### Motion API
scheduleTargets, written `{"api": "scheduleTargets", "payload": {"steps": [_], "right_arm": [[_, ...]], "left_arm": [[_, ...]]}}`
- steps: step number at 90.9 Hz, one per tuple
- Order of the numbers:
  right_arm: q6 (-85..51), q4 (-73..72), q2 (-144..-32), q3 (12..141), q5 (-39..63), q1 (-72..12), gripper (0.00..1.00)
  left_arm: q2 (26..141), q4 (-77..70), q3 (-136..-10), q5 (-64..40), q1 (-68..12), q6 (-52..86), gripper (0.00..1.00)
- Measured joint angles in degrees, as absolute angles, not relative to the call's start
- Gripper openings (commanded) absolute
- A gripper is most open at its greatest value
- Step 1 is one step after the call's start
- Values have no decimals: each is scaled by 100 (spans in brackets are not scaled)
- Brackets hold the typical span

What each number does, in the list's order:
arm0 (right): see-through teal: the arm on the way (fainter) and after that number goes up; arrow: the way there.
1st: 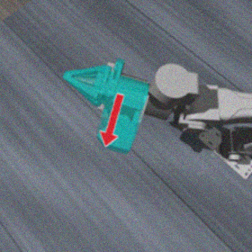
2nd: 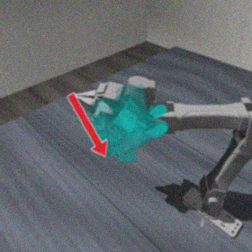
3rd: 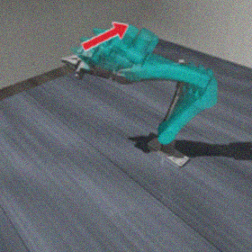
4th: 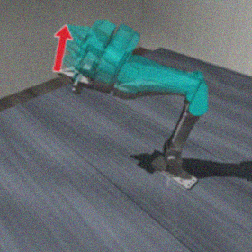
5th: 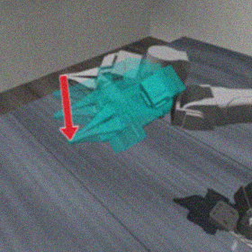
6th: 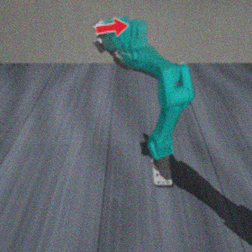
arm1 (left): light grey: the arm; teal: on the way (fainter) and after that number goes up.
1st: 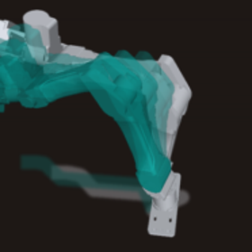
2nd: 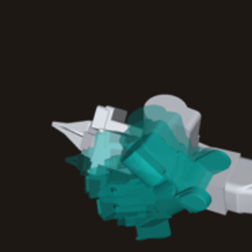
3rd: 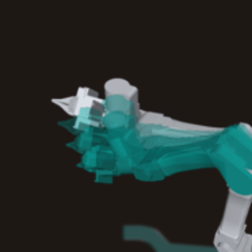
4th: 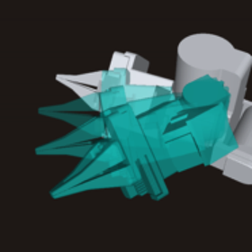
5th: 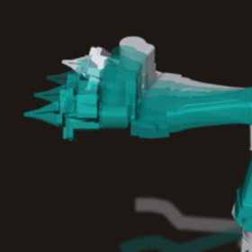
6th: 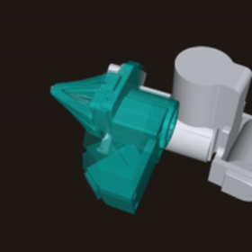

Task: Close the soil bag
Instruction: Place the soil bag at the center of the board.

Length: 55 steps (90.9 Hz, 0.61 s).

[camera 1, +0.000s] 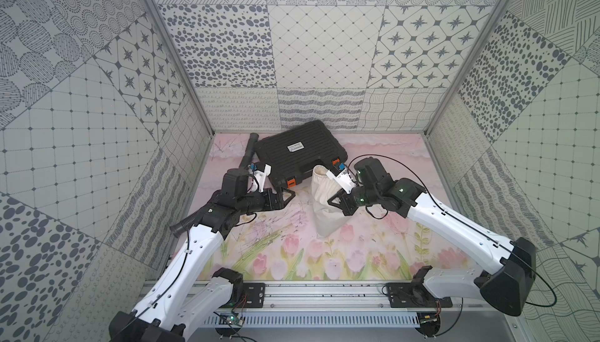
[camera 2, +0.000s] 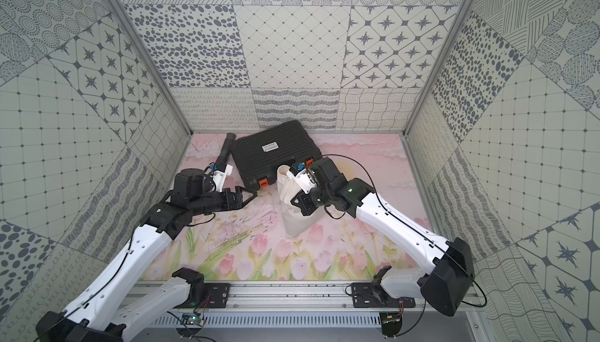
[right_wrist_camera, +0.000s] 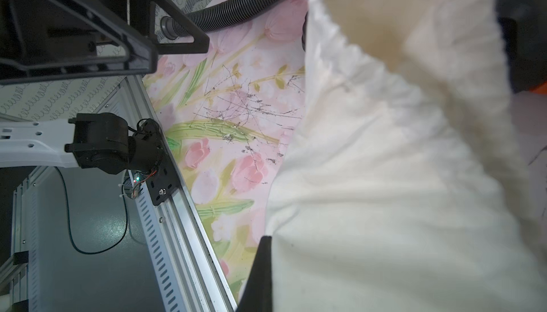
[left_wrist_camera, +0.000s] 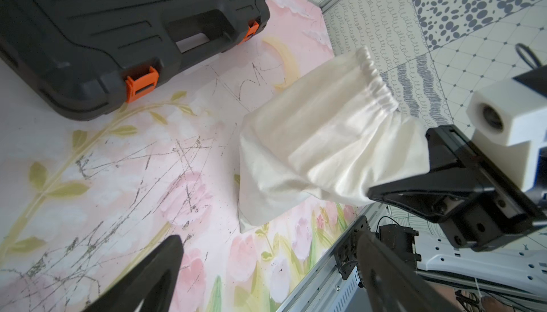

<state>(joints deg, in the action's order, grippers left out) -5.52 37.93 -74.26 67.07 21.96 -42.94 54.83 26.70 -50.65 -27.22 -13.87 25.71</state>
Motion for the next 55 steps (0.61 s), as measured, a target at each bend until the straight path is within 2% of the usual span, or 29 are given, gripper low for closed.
{"api": "scheduleTargets", "payload": {"steps": [26, 55], "right_arm": [[-373, 3798, -7332, 6700, 2200, -4294, 0], [-163, 3894, -7332, 6781, 2182, -4294, 0]], "left_arm": [[6191, 2045, -5830, -3148, -1400, 2486, 96], [7623, 2231, -7323, -3531, -1806, 2392, 96]]}}
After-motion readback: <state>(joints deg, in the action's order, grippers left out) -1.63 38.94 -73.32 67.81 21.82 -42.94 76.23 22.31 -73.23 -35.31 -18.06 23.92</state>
